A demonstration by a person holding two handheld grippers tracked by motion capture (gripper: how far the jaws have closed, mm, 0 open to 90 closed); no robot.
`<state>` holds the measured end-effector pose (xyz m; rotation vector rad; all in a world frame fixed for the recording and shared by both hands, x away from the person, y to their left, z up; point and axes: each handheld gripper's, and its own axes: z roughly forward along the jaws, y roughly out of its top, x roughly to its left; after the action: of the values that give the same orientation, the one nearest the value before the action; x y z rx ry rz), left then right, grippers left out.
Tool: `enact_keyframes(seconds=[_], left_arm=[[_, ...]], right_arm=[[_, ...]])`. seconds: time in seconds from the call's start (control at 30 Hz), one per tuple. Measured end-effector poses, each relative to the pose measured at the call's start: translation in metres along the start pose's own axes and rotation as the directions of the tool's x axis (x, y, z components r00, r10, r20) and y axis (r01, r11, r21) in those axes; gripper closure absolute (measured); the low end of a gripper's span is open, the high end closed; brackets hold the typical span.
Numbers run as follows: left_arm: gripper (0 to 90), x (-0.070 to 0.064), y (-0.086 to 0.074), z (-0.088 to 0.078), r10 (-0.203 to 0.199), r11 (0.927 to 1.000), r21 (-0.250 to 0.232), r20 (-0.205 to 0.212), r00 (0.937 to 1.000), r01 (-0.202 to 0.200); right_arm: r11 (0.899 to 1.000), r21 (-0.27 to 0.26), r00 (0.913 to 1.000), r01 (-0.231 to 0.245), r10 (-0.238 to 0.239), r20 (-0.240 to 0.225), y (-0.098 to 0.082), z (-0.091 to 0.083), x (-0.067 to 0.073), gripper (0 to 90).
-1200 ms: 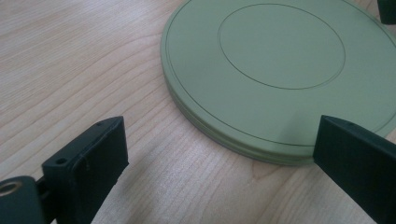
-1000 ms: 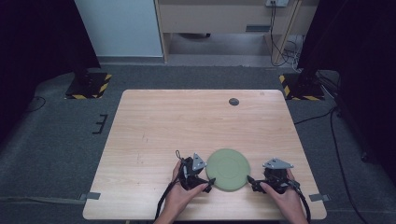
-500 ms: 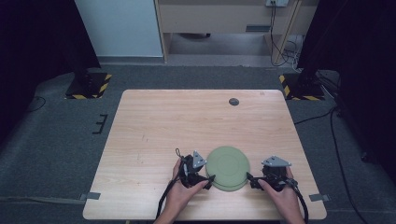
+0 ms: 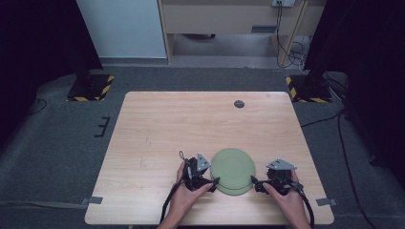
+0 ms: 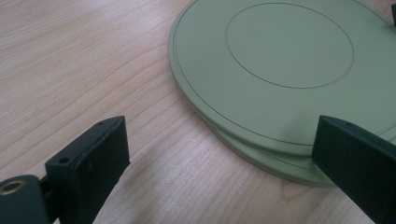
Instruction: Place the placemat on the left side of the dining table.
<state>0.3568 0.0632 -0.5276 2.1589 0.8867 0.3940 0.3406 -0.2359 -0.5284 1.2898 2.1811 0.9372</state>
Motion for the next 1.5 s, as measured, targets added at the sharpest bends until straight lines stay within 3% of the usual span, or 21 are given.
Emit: enact_keyframes(seconds=[0.3, 0.47, 0.77, 0.93, 1.03, 1.2, 1.3, 1.5], left_arm=[[5.1, 0.002, 0.002, 0.001, 0.009, 0.9999, -0.007, -0.023, 0.9997, -0.009], [6.8, -0.002, 0.003, 0.001, 0.022, 0.9996, -0.019, -0.011, 0.9997, -0.023], [5.2, -0.003, 0.006, 0.005, 0.007, 0.9998, -0.020, -0.039, 0.9992, -0.007], [8.6, -0.003, 0.006, 0.003, 0.015, 0.9997, -0.021, -0.018, 0.9997, -0.015], [7.9, -0.005, 0.005, -0.001, 0.027, 0.9995, -0.016, 0.004, 0.9996, -0.027], [8.2, -0.010, 0.004, 0.002, 0.046, 0.9989, -0.001, -0.007, 0.9989, -0.046], [5.9, -0.010, 0.005, 0.003, 0.046, 0.9989, 0.005, -0.018, 0.9988, -0.046], [2.6, -0.008, 0.007, 0.007, 0.026, 0.9997, 0.002, -0.030, 0.9992, -0.026]], right_arm=[[1.000, -0.005, 0.9997, -0.010, 0.010, 0.023, 0.003, 0.005, -0.001, 1.0], [1.000, -0.012, 0.9999, -0.007, 0.007, 0.010, 0.003, 0.002, 0.001, 4.7], [1.000, -0.009, 0.9999, -0.011, 0.011, 0.001, 0.004, 0.004, 0.001, 2.4], [1.000, -0.008, 0.9996, -0.022, 0.022, 0.018, 0.006, 0.006, 0.000, 1.1], [1.000, -0.012, 0.9993, -0.024, 0.024, 0.027, 0.006, 0.007, 0.000, 1.2], [1.000, -0.015, 0.9995, -0.021, 0.021, 0.021, 0.006, 0.005, 0.000, 5.3], [1.000, -0.014, 0.9999, -0.010, 0.010, 0.003, 0.005, 0.003, 0.003, 5.2], [1.000, -0.019, 0.9998, -0.009, 0.009, 0.018, 0.005, 0.005, 0.003, 4.1]])
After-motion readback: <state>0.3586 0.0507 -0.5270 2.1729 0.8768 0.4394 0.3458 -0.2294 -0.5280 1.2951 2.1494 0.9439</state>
